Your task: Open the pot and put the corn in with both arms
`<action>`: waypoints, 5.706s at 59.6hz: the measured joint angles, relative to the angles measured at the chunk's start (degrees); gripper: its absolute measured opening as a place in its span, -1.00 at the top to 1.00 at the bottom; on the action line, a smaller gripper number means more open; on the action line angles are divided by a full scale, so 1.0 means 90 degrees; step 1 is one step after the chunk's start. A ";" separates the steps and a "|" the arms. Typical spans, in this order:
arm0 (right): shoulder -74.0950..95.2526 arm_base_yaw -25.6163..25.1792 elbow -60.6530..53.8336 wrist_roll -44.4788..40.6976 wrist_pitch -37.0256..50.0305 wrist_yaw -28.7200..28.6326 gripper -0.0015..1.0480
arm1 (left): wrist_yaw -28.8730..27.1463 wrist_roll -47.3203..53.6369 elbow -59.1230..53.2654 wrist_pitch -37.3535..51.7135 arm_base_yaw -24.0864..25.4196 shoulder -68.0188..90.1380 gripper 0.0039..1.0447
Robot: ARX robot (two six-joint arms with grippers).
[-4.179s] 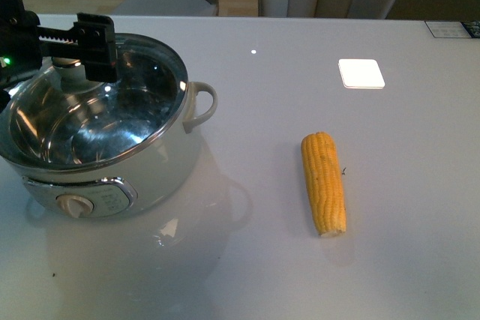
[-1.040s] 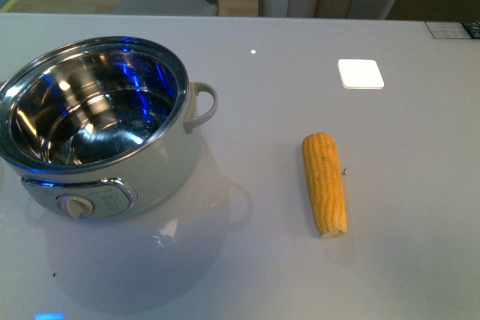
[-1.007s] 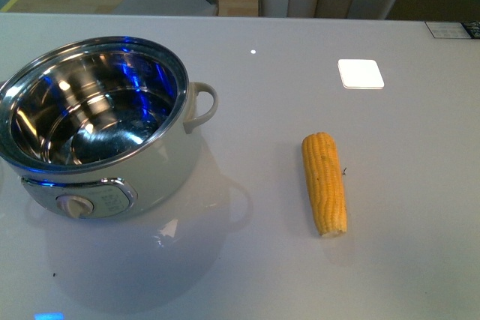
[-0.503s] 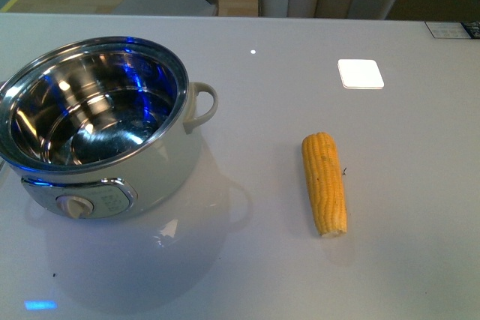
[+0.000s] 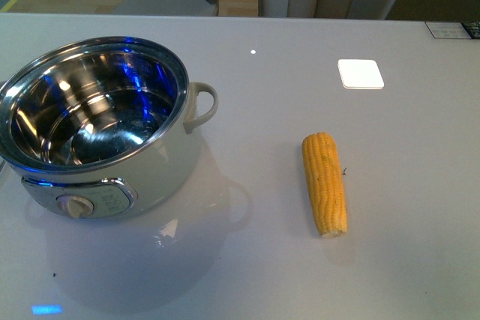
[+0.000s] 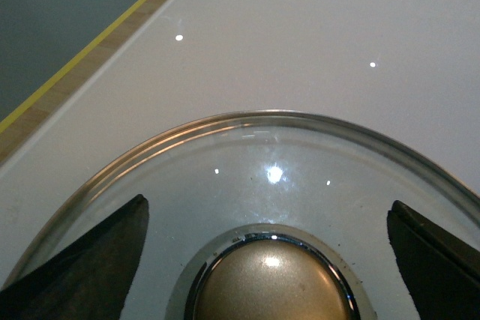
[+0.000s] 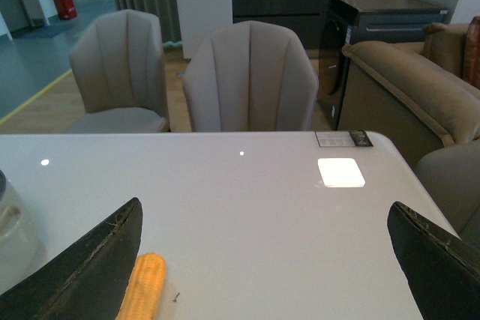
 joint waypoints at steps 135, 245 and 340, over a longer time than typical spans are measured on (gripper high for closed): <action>-0.0012 0.0000 0.0000 0.0000 -0.0002 -0.0002 -0.83 | -0.1863 -0.1078 -0.5962 -0.8607 -0.3813 -1.6575 0.94; 0.9993 0.2409 0.3152 -0.0080 0.1078 0.0204 -0.83 | -0.1855 -0.1061 -0.5960 -0.8602 -0.3823 -1.6553 -0.87; 1.2811 0.2482 0.4969 0.1059 0.0996 -0.0610 0.66 | -0.1858 -0.1061 -0.5960 -0.8602 -0.3823 -1.6553 -0.87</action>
